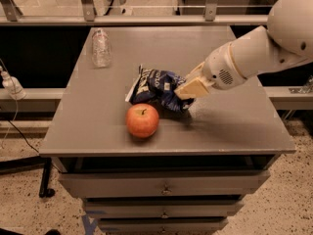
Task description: Move blue chip bag near apple
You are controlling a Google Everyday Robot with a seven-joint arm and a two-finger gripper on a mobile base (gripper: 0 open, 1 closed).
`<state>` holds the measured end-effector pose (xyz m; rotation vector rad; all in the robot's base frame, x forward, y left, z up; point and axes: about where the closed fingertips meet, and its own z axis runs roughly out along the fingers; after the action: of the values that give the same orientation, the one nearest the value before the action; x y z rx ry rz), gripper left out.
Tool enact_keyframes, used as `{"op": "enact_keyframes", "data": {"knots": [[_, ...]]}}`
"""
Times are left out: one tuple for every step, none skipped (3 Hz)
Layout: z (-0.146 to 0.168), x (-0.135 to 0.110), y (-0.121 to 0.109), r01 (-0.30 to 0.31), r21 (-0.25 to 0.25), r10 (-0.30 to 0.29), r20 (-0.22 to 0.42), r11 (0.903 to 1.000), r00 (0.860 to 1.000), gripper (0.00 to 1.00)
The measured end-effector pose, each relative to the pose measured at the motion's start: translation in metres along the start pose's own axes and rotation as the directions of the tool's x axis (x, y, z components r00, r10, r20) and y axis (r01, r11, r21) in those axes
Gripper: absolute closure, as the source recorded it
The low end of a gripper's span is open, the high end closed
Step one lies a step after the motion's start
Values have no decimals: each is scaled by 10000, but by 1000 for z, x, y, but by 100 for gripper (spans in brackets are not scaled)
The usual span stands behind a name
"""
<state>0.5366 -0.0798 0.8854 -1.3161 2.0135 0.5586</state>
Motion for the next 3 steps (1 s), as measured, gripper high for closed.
{"op": "enact_keyframes", "data": {"knots": [[9, 2, 3, -270, -21, 269, -148, 9996, 9995, 82], [12, 6, 3, -366, -18, 366, -277, 9993, 9989, 59], [10, 12, 0, -182, -95, 178, -379, 9998, 9991, 36]]}}
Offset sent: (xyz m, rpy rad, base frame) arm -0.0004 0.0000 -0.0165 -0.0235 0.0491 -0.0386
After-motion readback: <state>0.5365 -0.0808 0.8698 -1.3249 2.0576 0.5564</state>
